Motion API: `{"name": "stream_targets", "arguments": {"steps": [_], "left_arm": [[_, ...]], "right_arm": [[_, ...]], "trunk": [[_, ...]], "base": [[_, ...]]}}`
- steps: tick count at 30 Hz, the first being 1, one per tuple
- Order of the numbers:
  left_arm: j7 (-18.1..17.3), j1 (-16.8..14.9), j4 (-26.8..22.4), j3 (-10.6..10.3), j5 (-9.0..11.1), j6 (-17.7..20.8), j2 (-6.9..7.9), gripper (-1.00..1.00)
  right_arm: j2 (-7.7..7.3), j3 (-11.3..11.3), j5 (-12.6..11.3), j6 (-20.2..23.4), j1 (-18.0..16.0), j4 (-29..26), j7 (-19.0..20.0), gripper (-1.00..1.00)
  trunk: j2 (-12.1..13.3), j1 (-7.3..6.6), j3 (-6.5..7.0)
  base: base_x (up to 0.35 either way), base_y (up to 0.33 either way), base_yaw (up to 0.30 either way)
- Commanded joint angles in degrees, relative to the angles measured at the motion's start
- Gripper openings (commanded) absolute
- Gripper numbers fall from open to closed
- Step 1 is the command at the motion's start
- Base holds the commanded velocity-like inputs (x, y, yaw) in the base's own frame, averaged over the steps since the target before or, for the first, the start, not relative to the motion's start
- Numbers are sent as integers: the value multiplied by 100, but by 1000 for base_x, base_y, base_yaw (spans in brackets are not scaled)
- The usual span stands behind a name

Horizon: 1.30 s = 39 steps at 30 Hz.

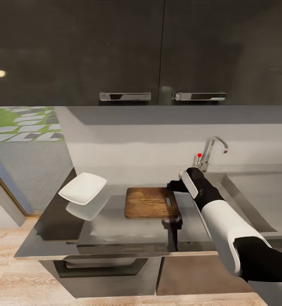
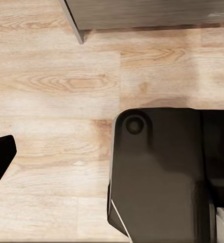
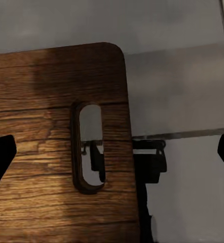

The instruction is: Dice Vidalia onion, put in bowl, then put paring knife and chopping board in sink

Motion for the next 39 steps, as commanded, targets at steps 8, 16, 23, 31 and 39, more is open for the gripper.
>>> {"name": "stream_targets", "arguments": {"steps": [8,16,23,31,39], "left_arm": [[50,3,-4,-4,-42,0,-1,100],[49,3,-3,-4,-41,0,-1,100],[49,3,-3,-4,-41,0,-1,100],[50,3,-3,-4,-41,0,-1,100],[50,3,-3,-4,-47,0,-1,100]], "right_arm": [[-5,20,-61,22,-5,-1,-53,100],[2,20,-54,13,-5,18,-61,100],[2,20,-52,-6,-5,65,-55,100],[-4,20,-45,-17,-5,163,-41,100],[-5,20,-48,-126,-5,402,-28,100]], "trunk": [[-12,2,-11],[-12,2,-11],[-12,2,-11],[-12,2,-11],[-12,2,-11]], "base": [[-228,-25,0],[-272,-72,0],[-275,-76,0],[-275,-79,0],[-275,-85,0]]}}
